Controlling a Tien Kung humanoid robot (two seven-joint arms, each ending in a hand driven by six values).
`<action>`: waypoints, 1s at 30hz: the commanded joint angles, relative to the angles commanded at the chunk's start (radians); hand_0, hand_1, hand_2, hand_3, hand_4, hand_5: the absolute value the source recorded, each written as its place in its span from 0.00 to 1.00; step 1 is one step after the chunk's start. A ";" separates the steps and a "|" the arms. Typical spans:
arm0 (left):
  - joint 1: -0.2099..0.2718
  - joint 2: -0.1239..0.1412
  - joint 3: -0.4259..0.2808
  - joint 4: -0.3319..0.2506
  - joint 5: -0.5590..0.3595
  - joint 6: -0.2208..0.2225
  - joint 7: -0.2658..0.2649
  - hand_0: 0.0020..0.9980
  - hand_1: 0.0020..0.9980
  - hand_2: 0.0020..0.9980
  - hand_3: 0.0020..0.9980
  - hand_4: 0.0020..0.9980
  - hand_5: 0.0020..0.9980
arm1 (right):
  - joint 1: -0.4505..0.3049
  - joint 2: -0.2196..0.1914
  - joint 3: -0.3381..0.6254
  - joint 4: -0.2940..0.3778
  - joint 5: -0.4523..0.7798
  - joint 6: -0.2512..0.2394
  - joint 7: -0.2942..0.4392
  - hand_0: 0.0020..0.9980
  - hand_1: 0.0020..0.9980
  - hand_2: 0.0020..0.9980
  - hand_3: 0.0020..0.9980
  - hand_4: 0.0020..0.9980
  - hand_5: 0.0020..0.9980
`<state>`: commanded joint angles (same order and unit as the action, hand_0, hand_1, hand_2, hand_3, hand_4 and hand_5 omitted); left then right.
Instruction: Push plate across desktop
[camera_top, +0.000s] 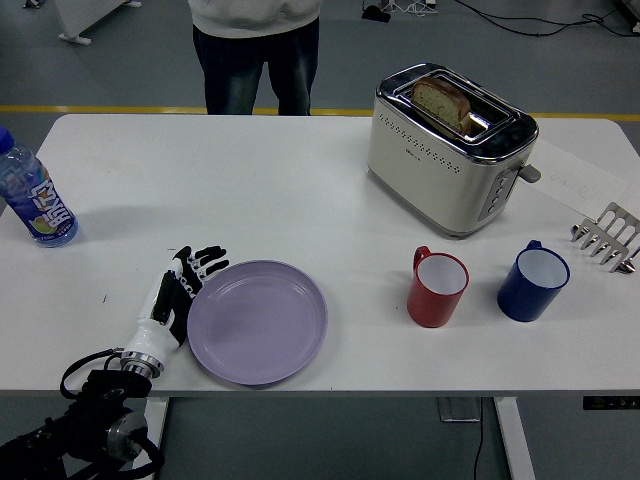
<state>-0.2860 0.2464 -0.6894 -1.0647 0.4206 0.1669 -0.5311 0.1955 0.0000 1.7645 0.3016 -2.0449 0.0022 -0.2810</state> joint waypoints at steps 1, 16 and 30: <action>-0.001 0.000 0.004 -0.001 0.000 0.000 0.000 0.70 0.74 0.75 0.64 0.43 1.00 | -0.001 0.000 0.001 0.000 -0.001 0.000 0.000 0.60 0.60 0.68 0.64 0.20 0.47; -0.019 0.004 0.035 -0.014 -0.004 -0.004 0.002 0.70 0.74 0.75 0.64 0.43 1.00 | 0.000 0.000 0.000 0.000 0.000 0.000 0.001 0.60 0.60 0.68 0.64 0.20 0.48; 0.020 -0.013 -0.088 -0.007 0.069 0.063 -0.007 0.68 0.73 0.74 0.63 0.43 1.00 | 0.008 0.000 -0.002 -0.002 0.005 -0.002 0.004 0.60 0.60 0.68 0.64 0.20 0.48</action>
<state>-0.2655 0.2331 -0.7777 -1.0719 0.4895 0.2299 -0.5384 0.2035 0.0000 1.7627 0.2998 -2.0402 0.0003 -0.2772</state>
